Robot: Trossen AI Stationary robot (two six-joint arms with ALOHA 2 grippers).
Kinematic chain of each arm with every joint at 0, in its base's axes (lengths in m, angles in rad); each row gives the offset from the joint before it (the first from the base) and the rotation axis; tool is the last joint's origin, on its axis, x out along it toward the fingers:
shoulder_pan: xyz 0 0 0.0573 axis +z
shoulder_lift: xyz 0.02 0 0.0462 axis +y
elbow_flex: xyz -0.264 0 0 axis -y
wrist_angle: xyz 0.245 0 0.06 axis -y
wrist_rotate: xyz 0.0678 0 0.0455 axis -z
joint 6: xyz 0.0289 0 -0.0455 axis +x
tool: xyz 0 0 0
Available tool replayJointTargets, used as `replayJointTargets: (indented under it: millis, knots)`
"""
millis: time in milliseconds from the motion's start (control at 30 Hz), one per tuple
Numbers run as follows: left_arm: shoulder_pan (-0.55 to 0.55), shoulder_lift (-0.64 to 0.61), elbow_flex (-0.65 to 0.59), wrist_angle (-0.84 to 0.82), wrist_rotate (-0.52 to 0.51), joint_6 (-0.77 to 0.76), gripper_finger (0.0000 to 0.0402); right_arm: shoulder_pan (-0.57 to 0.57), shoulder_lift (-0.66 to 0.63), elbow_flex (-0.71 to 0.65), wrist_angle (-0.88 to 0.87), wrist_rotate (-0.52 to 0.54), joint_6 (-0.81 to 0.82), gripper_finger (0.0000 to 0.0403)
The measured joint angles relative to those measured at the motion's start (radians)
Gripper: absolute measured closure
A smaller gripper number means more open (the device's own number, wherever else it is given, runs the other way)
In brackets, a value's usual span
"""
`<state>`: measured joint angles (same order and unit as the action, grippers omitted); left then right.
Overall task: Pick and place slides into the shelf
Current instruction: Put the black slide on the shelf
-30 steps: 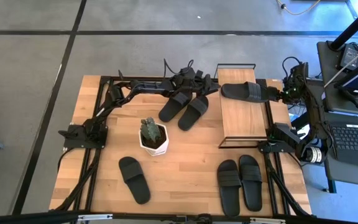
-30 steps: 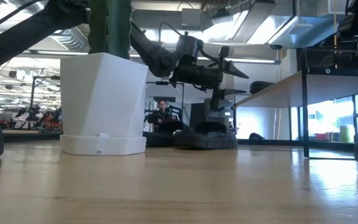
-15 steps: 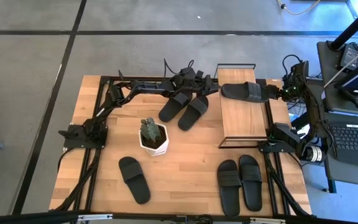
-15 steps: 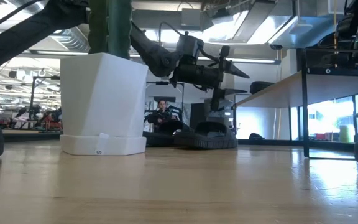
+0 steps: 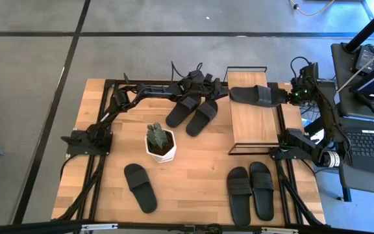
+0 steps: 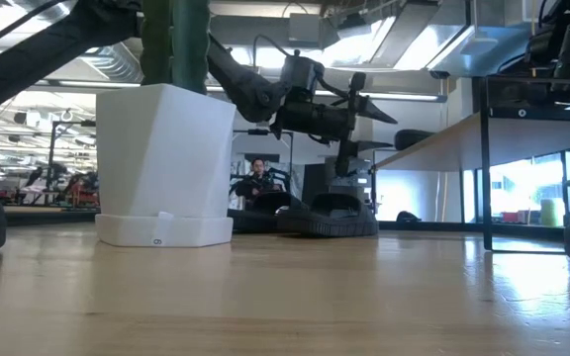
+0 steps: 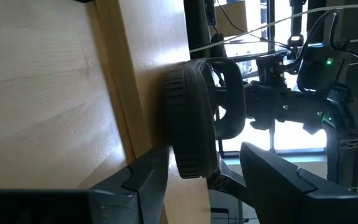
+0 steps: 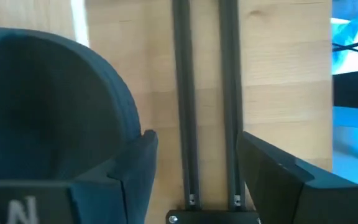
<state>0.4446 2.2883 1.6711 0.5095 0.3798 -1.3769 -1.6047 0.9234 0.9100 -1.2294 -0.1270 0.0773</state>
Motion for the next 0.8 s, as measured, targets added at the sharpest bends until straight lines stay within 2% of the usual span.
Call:
replayJointTargets:
  millis: [233,533,700,800]
  knots:
    - [0.0,0.0,0.0,-0.003,-0.001,0.0,0.0214,0.0,0.0,0.0,0.012,-0.098,-0.017,0.0182]
    - [0.001,0.001,0.0,-0.003,-0.01,0.001,0.0214,0.0,0.0,0.0,0.034,-0.115,-0.036,0.0182]
    - [0.002,0.001,0.0,-0.005,-0.022,0.063,0.0214,0.0,0.0,0.0,0.057,-0.186,-0.037,0.0182]
    - [0.002,0.001,0.0,-0.007,-0.022,0.063,0.0214,0.0,0.0,0.0,0.057,-0.192,-0.045,0.0182]
